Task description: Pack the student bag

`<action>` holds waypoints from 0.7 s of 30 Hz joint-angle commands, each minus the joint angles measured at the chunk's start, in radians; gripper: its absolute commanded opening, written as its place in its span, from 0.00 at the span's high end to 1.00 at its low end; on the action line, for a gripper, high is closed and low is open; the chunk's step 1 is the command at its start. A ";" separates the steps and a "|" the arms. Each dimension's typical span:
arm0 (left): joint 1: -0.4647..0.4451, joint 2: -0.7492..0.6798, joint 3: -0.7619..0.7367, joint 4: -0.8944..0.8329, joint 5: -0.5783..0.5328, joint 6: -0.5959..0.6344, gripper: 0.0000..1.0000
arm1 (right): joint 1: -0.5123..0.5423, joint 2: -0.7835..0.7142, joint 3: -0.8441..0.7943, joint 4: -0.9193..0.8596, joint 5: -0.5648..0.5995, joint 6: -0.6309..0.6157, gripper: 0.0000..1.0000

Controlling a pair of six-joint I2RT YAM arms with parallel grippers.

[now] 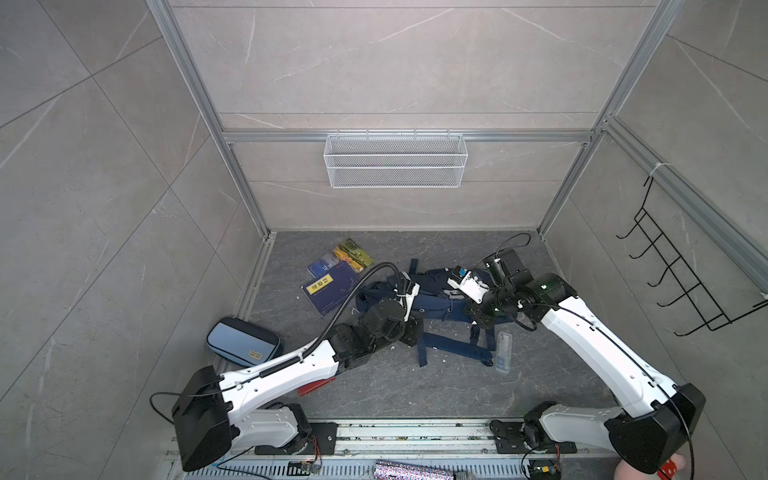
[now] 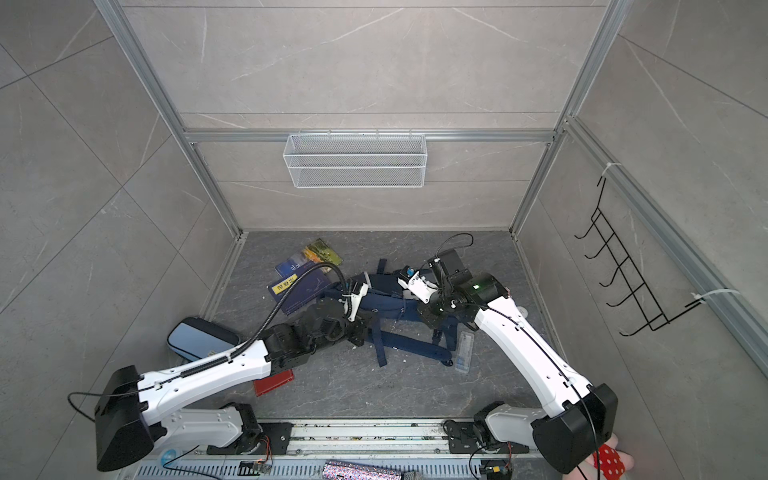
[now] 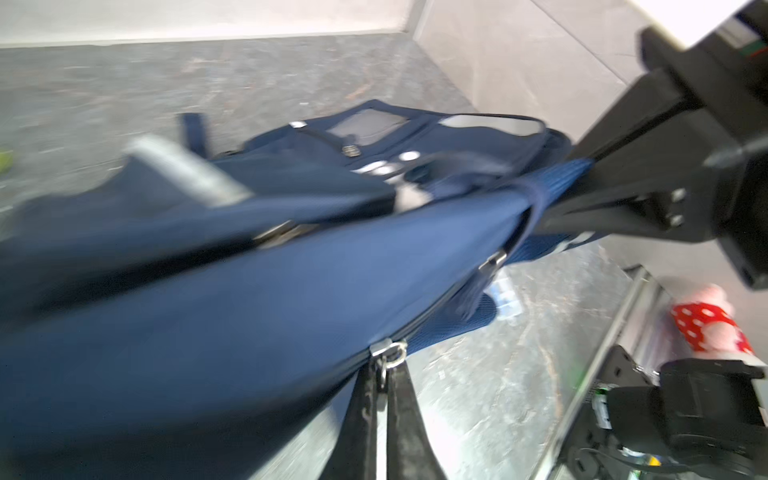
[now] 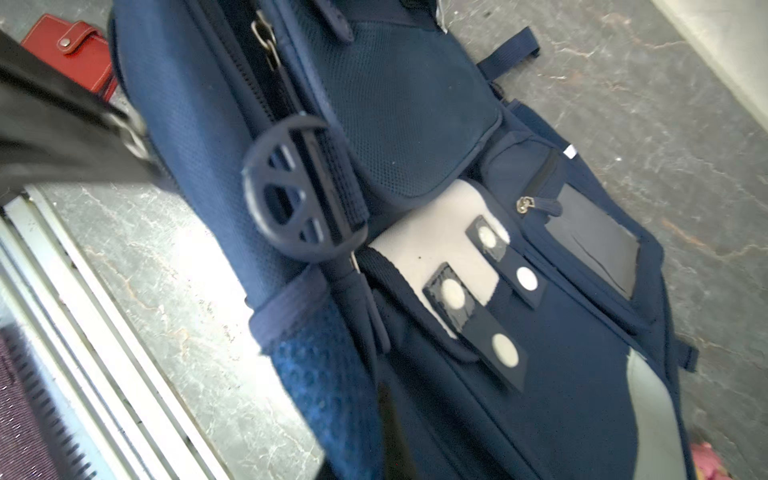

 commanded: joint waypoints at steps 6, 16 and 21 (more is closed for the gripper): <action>0.091 -0.186 -0.087 -0.163 -0.033 -0.020 1.00 | -0.053 -0.108 -0.063 0.185 0.104 0.042 1.00; 0.090 -0.116 -0.010 -0.082 0.306 0.052 1.00 | -0.058 -0.181 -0.123 0.242 -0.036 0.004 0.12; 0.072 -0.088 0.028 -0.083 0.388 0.051 1.00 | -0.018 -0.204 -0.039 0.109 -0.172 0.013 0.00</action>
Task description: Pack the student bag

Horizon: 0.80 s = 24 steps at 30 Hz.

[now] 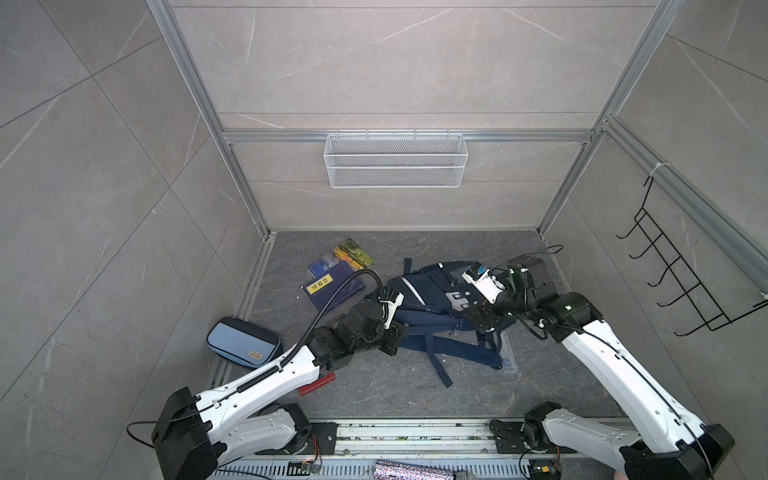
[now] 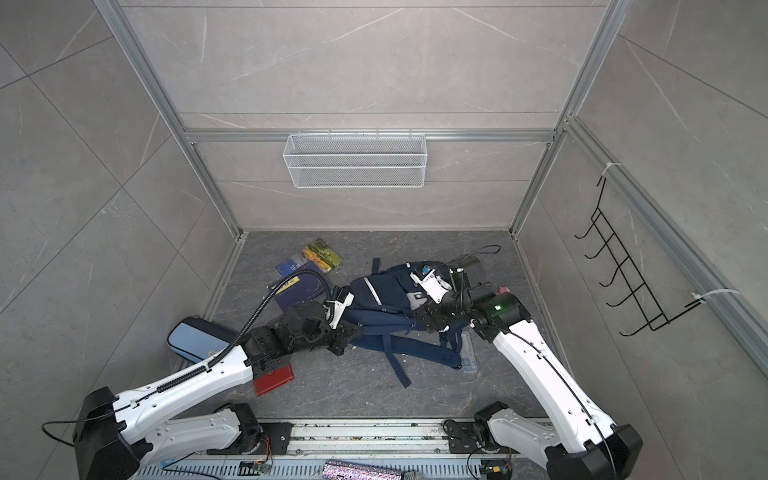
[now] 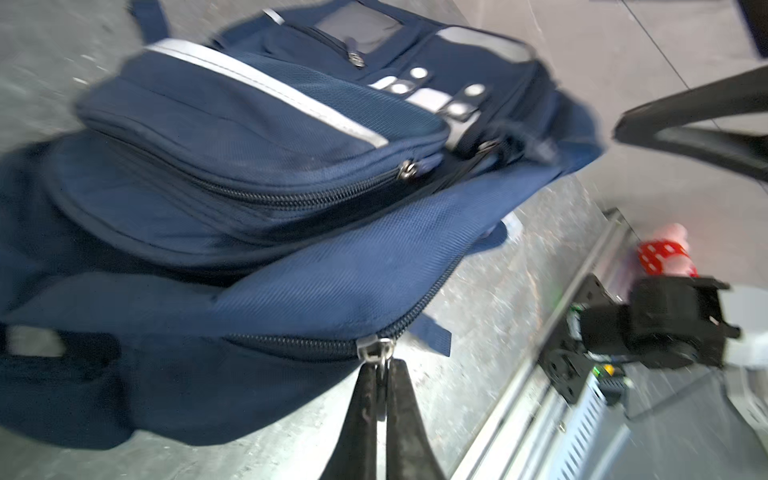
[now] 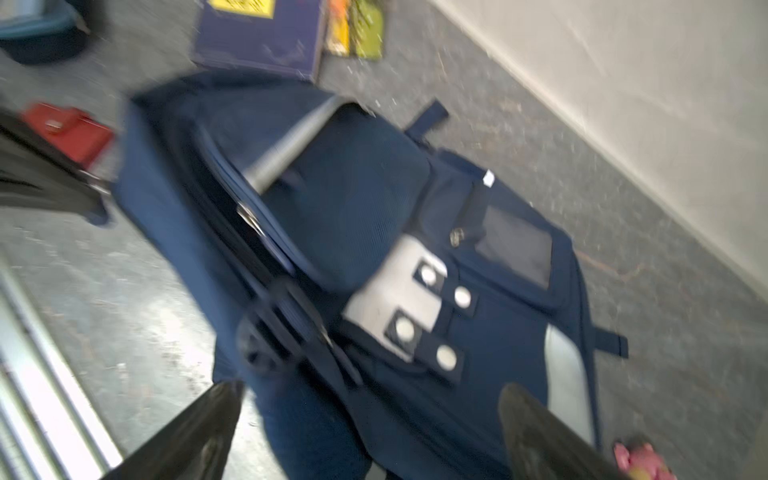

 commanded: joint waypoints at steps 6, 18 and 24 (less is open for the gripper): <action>-0.027 0.036 0.123 0.068 0.168 0.030 1.00 | 0.164 0.028 0.062 -0.058 -0.195 0.063 0.00; -0.038 0.033 0.130 0.055 0.149 0.025 1.00 | 0.264 0.186 -0.057 0.144 -0.065 0.053 0.10; -0.038 0.019 0.118 0.044 0.137 0.018 1.00 | 0.262 0.222 -0.074 0.186 -0.027 0.030 0.37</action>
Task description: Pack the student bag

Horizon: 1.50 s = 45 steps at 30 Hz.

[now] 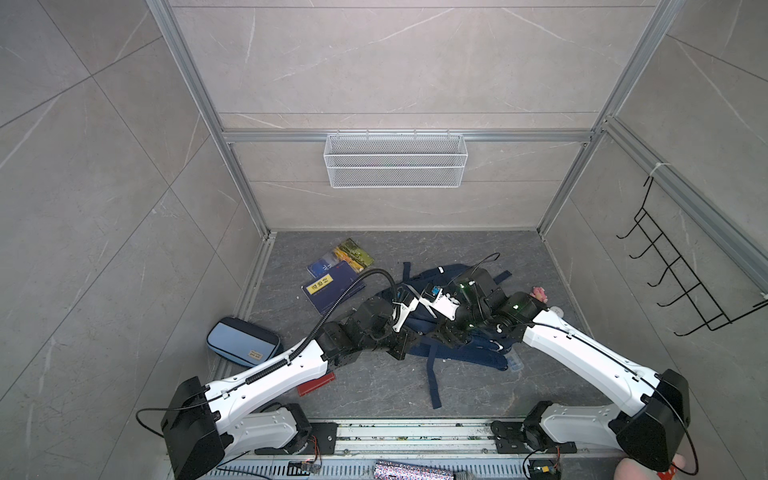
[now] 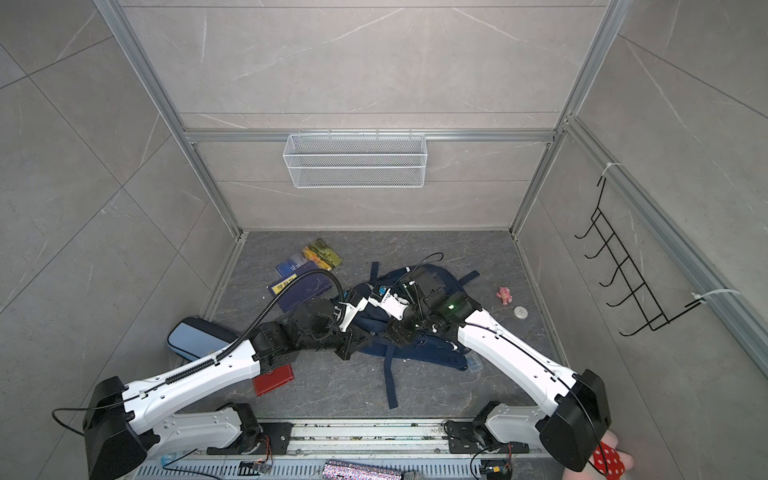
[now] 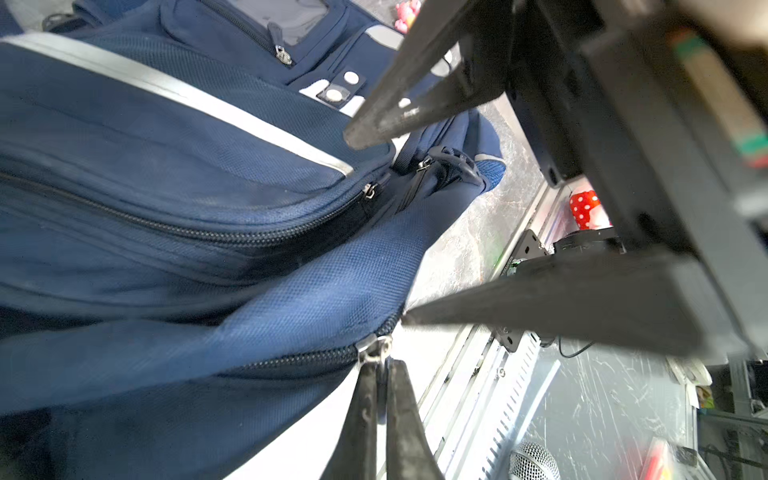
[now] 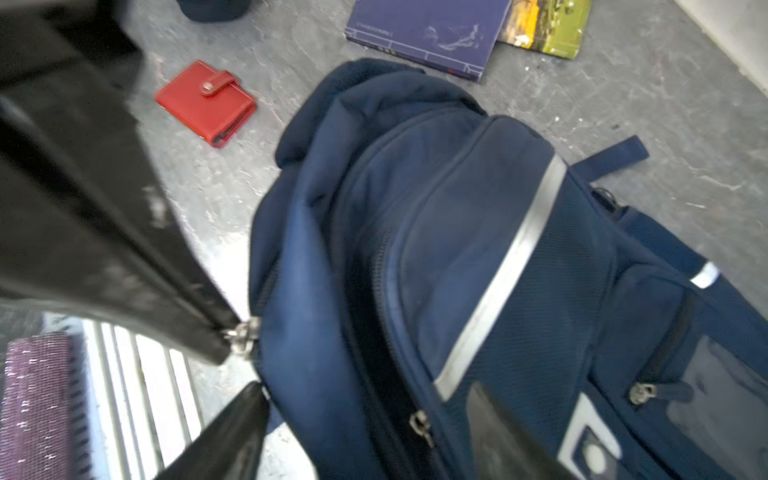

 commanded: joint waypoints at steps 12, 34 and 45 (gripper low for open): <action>0.036 -0.119 0.045 -0.143 -0.264 -0.018 1.00 | -0.043 -0.143 -0.099 0.072 0.260 -0.021 1.00; -0.001 0.068 0.030 0.155 -0.016 -0.006 0.40 | -0.124 -0.144 0.007 -0.013 0.023 -0.052 1.00; -0.008 0.211 -0.016 0.431 -0.064 -0.142 0.31 | -0.124 -0.145 0.003 -0.003 -0.006 -0.036 1.00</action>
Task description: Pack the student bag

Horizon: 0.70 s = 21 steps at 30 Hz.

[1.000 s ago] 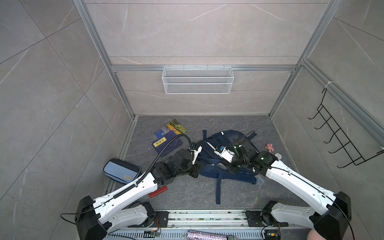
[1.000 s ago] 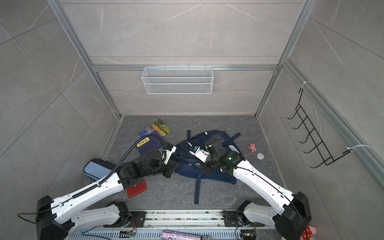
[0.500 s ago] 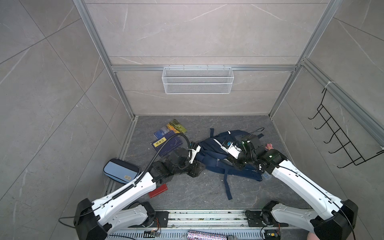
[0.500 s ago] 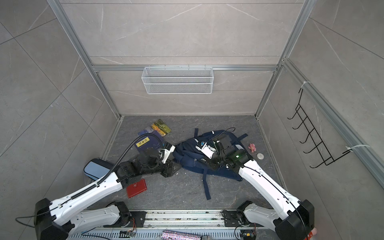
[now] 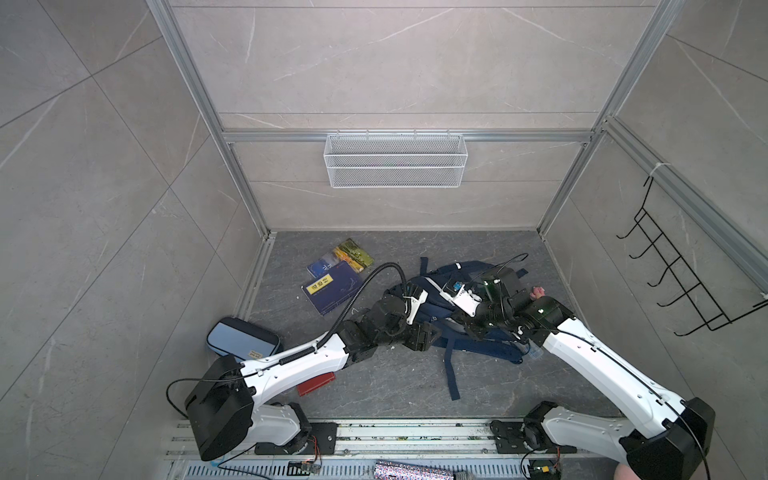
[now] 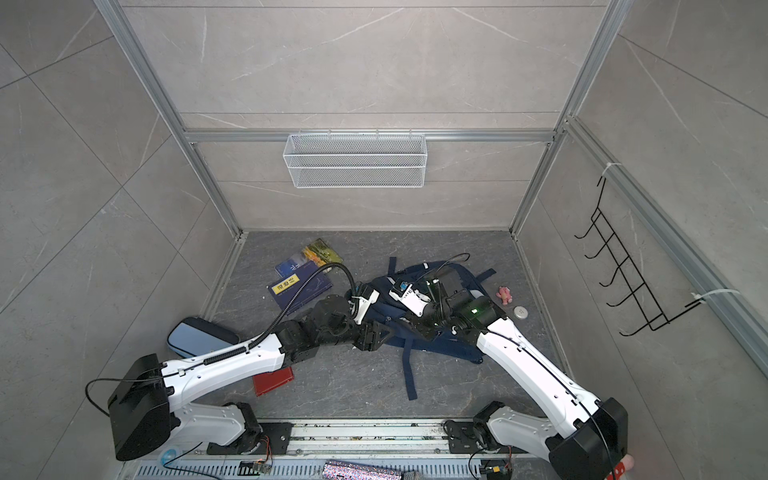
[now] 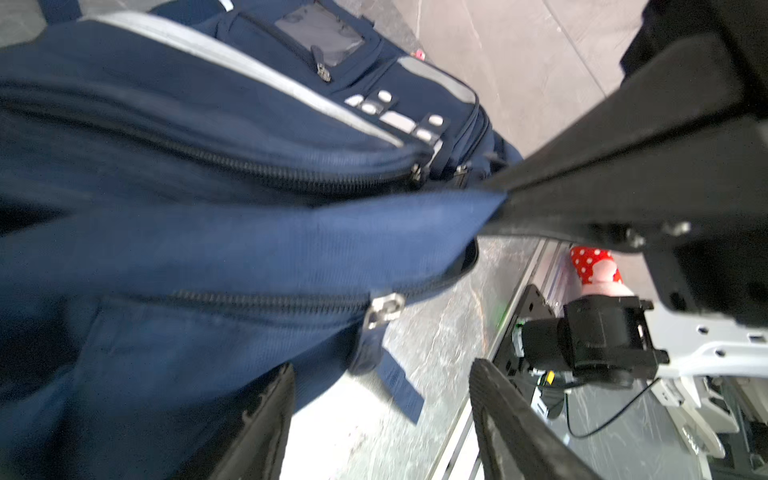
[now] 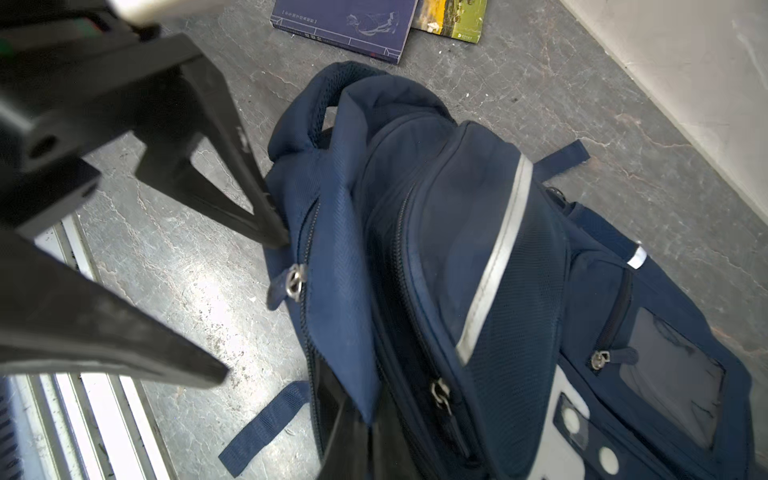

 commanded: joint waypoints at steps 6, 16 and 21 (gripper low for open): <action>-0.002 0.047 -0.022 0.157 -0.079 -0.070 0.37 | 0.003 -0.018 0.040 0.052 -0.059 0.030 1.00; -0.026 0.092 -0.003 0.156 -0.052 -0.035 0.67 | 0.003 0.005 0.052 0.087 -0.061 0.060 1.00; -0.031 0.096 0.000 0.164 -0.054 -0.034 0.75 | 0.003 0.021 0.063 0.082 -0.067 0.064 1.00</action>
